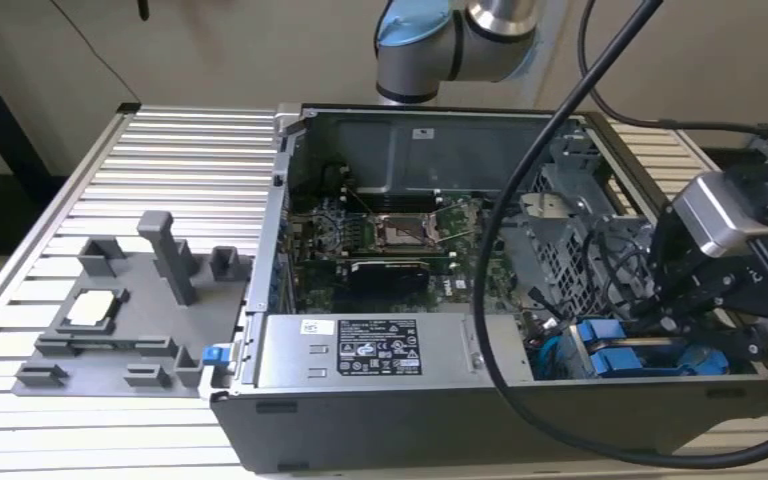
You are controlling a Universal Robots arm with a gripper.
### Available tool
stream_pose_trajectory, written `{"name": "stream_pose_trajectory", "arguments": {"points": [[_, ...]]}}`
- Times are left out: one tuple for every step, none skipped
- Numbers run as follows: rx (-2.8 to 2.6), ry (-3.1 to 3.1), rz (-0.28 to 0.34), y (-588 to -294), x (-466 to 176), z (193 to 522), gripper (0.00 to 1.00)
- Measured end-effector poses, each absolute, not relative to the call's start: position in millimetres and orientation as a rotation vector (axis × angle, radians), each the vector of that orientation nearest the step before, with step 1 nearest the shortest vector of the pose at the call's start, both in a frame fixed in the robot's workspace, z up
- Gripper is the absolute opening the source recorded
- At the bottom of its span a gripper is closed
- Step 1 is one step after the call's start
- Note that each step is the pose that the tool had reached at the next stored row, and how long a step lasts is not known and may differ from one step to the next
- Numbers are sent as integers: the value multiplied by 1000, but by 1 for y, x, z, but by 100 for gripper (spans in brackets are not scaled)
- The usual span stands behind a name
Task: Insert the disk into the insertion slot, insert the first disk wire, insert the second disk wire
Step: 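Insert the second disk wire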
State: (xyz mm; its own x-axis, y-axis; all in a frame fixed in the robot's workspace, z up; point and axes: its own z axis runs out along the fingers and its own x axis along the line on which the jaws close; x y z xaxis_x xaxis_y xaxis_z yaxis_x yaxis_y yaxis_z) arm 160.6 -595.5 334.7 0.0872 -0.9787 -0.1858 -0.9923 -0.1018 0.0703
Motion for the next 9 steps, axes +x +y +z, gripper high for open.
{"name": "stream_pose_trajectory", "arguments": {"points": [[-2260, 2056, 284, -596, 161, 334, 16], [-2259, 2058, 284, -596, 161, 333, 16], [-2259, 2059, 284, -596, 161, 332, 16], [-2258, 2059, 284, -596, 161, 331, 16], [-2258, 2059, 284, -596, 161, 331, 16], [-2257, 2059, 285, -596, 161, 330, 16], [-2257, 2058, 285, -595, 161, 330, 16], [-2257, 2058, 285, -595, 161, 330, 18], [-2257, 2058, 287, -596, 161, 329, 18]]}}
